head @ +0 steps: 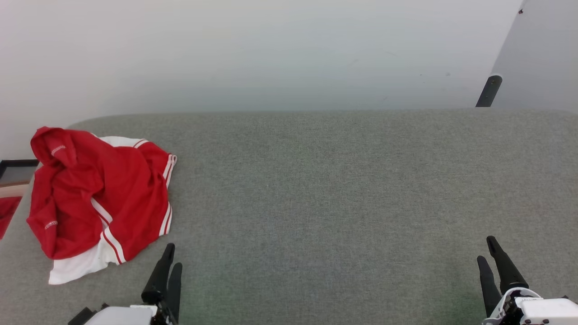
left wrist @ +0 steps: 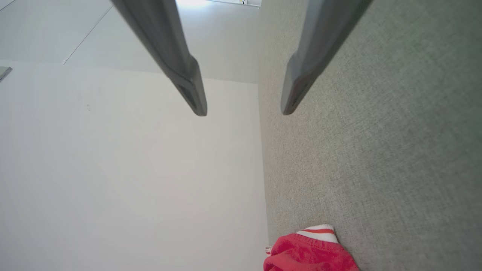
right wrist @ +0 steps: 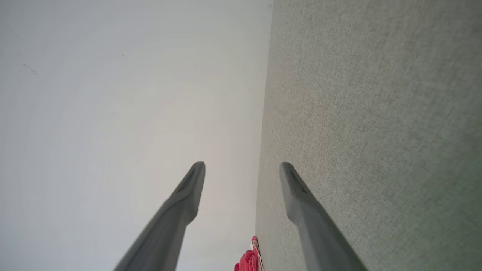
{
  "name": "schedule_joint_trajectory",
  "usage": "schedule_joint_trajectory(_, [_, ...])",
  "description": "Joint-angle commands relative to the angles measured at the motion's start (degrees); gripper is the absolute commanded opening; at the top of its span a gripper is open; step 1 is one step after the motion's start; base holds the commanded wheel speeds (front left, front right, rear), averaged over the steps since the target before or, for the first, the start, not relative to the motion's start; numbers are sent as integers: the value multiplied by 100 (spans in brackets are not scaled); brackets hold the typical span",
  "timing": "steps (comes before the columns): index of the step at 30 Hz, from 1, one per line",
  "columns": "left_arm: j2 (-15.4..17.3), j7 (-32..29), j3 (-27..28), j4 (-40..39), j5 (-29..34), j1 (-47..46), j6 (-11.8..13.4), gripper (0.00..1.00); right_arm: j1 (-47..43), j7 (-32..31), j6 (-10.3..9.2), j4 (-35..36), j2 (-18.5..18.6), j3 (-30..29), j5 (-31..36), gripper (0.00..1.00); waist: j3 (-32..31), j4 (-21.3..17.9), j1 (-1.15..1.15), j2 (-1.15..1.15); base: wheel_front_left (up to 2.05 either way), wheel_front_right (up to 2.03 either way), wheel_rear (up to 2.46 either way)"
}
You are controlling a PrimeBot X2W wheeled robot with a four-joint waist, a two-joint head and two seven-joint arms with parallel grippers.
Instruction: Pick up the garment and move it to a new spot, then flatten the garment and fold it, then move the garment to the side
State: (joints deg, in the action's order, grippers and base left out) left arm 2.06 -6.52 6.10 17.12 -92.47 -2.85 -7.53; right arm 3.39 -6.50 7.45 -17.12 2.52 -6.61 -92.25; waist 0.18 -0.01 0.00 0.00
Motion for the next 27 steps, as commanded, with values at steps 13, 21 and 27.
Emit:
schedule_joint_trajectory(13, [32, 224, -307, -368, -75, -98, 1, 100, -26, 341, 2, 422, 45, 214, 154, 100, -3, -18, 0, 0, 0, 0, 0])
schedule_joint_trajectory(21, [40, 330, -456, -495, -62, -101, 1, 100, -81, 536, 2, 577, 98, 348, 249, 100, -5, -32, 0, 0, 0, 0, 0])
schedule_joint_trajectory(27, [51, 408, -567, -561, -13, -106, 2, 100, -112, 683, 2, 680, 146, 456, 328, 100, -9, -41, 0, 0, 0, 0, 0])
